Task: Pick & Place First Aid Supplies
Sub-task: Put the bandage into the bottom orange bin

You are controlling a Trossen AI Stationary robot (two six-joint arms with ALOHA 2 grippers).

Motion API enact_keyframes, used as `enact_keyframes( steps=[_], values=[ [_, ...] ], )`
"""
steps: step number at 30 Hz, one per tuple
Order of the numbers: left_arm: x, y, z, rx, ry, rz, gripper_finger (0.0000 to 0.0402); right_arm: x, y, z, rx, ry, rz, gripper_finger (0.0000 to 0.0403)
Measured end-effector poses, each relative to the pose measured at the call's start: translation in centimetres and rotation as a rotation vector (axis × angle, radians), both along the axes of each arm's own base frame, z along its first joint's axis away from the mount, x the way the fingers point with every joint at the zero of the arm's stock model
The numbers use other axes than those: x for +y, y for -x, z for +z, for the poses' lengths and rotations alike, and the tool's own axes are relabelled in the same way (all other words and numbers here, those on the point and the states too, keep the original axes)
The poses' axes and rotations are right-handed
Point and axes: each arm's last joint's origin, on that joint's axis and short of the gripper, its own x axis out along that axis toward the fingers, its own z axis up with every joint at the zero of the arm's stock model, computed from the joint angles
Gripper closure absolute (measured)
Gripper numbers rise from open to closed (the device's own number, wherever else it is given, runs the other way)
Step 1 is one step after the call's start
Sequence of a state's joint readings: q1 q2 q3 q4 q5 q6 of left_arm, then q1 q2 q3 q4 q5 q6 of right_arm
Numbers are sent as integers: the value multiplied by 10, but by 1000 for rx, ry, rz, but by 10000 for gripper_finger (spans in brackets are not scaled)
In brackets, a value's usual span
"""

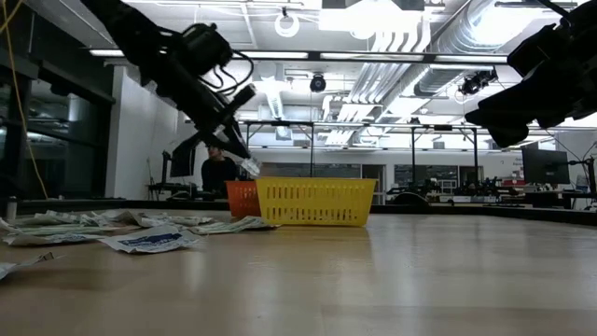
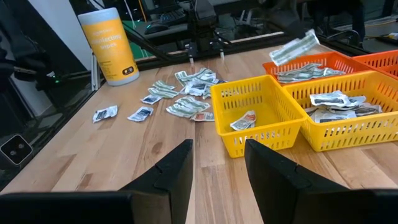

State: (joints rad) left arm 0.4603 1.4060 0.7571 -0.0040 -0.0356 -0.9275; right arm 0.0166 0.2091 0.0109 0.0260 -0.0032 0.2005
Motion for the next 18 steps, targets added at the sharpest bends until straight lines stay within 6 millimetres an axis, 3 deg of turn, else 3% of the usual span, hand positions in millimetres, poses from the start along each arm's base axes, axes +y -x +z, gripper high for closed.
enact_keyframes(
  steps=[9,18],
  values=[
    [20,-30,-10,19,37,-29,401,0,0,0,0,0,0,263],
    [25,-41,-26,58,75,-40,401,0,0,0,0,0,0,263]
  ],
)
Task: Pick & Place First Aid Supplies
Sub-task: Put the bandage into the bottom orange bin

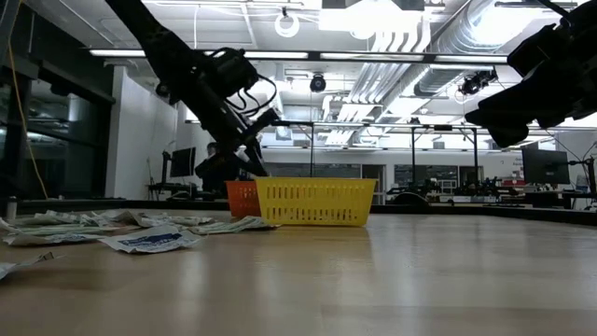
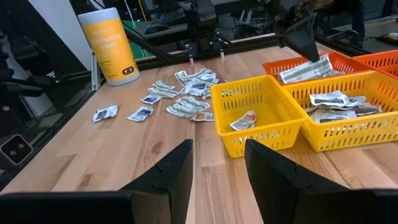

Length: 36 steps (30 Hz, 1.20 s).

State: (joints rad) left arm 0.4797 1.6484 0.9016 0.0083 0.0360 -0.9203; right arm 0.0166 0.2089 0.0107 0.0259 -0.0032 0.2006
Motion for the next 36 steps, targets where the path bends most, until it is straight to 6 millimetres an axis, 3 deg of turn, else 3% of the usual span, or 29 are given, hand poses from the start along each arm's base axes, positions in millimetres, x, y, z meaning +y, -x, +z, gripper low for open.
enact_keyframes(
  steps=[5,14,18,25,30,36],
  values=[
    [1,-1,-6,24,1,-10,385,0,0,0,0,0,0,263],
    [0,1,-3,57,-57,-48,267,0,0,0,0,0,0,263],
    [-4,8,3,99,-58,-74,235,0,0,0,0,0,0,263],
    [-18,30,25,223,-127,-228,233,0,0,0,0,0,0,263],
    [-38,38,36,247,-174,-522,236,0,0,0,0,0,0,263],
    [-66,35,34,312,-274,-815,237,0,0,0,0,0,0,263]
  ],
)
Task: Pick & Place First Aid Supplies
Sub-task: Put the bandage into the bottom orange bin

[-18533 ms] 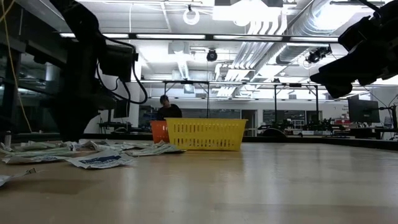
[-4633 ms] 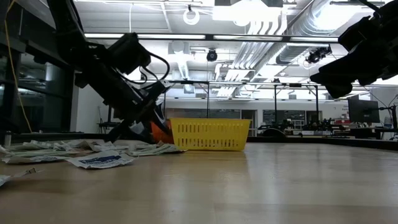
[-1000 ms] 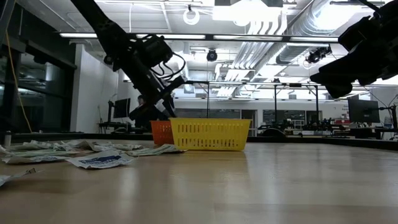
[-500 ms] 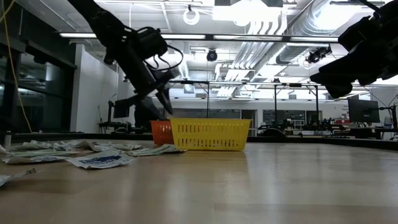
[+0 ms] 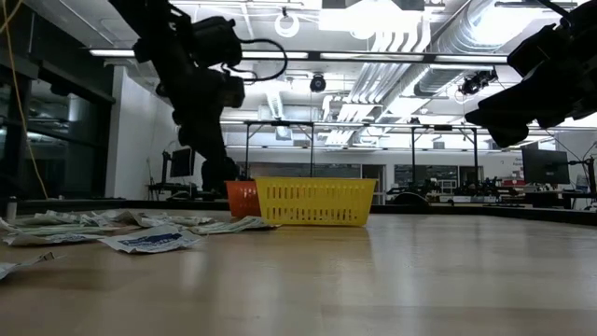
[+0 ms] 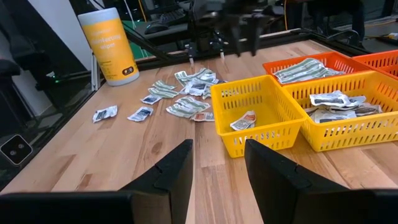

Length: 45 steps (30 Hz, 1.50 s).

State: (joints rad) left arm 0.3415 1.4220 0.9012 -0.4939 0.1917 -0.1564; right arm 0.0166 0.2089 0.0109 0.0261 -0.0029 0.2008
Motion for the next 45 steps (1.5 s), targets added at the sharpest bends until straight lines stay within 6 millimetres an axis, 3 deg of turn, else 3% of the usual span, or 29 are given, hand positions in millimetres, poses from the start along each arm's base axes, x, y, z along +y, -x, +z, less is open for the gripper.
enact_keyframes(
  steps=[7,16,32,45],
  values=[
    [-34,-4,-4,58,-84,-238,237,0,0,0,0,0,0,263],
    [-59,2,-30,126,-155,-327,237,0,0,0,0,0,0,263],
    [-56,-15,-62,185,-244,-323,237,0,0,0,1,0,0,263],
    [-42,-16,-67,184,-204,-289,237,0,0,0,0,0,0,263]
  ],
)
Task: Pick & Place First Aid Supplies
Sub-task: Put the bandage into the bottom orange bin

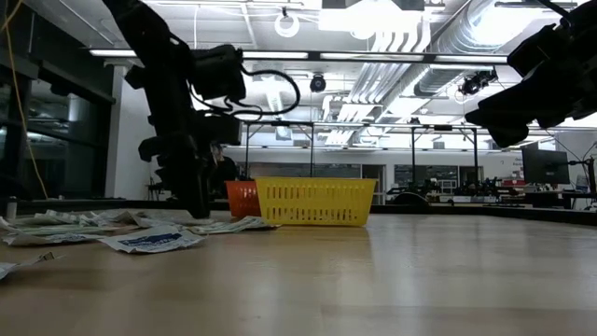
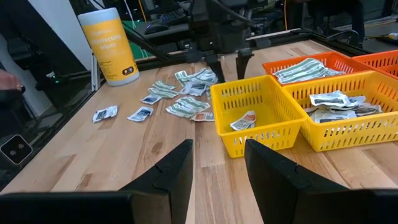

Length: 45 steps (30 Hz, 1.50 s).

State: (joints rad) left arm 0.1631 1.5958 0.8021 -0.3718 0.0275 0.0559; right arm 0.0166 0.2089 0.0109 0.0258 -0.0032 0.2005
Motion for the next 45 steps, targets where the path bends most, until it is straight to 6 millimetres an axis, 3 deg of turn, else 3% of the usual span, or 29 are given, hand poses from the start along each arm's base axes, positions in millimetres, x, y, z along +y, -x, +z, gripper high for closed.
enact_keyframes(
  steps=[17,32,40,45],
  values=[
    [8,-3,-20,62,97,67,243,0,0,0,0,0,0,263],
    [8,-3,-21,56,164,214,384,0,0,0,0,0,0,263],
    [5,1,0,46,237,273,398,0,0,0,0,0,0,263],
    [6,0,37,18,238,271,399,0,0,0,0,0,0,263]
  ],
)
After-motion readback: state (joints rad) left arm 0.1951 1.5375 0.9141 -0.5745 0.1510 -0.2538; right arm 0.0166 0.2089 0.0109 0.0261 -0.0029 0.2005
